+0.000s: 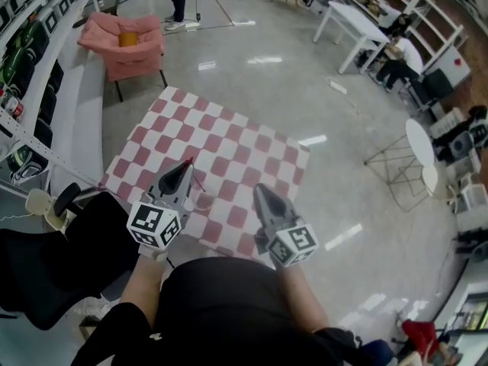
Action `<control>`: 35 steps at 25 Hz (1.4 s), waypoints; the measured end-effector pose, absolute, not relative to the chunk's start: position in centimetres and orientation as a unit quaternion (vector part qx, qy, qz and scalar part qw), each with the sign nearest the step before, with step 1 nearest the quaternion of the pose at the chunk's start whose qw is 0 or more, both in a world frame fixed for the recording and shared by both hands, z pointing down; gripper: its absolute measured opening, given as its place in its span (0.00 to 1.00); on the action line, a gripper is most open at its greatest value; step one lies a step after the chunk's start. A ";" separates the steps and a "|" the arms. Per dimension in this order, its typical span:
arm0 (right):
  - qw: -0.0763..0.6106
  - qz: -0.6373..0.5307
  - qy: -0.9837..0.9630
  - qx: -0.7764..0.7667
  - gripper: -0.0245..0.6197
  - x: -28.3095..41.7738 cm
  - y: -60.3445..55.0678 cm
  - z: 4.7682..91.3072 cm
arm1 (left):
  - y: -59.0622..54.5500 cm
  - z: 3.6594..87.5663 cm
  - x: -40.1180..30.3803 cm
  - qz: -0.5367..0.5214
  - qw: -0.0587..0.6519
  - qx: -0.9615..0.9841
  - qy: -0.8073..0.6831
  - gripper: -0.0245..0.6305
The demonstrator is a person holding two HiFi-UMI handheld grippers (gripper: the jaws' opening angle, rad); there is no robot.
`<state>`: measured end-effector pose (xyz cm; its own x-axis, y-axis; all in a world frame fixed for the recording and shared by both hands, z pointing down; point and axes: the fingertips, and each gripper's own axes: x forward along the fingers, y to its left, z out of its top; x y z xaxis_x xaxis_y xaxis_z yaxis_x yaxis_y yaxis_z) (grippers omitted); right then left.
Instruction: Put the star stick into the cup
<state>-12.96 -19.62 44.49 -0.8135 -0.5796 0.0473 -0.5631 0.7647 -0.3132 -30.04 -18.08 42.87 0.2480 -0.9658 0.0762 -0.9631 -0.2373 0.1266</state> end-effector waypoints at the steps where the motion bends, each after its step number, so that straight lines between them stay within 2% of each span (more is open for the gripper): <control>1: 0.030 -0.161 0.941 -0.297 0.07 -13.6 -19.6 44.5 | -18.1 43.1 -30.8 -0.010 0.075 0.783 -0.618 0.12; 11: -0.021 -0.155 0.947 -0.282 0.07 -16.3 -20.2 47.2 | -18.6 46.3 -34.4 -0.011 0.103 0.763 -0.638 0.12; 22: -0.022 -0.190 0.939 -0.286 0.07 -16.1 -19.4 49.2 | -18.3 50.9 -32.9 0.004 0.148 0.771 -0.619 0.12; 35: -0.059 -0.207 0.925 -0.313 0.07 -14.5 -17.5 52.5 | -18.5 57.7 -31.7 0.021 0.195 0.775 -0.600 0.12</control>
<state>-14.50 -17.48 52.54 -0.7965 -0.5553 0.2392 -0.6043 0.7174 -0.3467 -31.71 -18.49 57.67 0.2780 -0.9231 0.2657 -0.9391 -0.2030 0.2773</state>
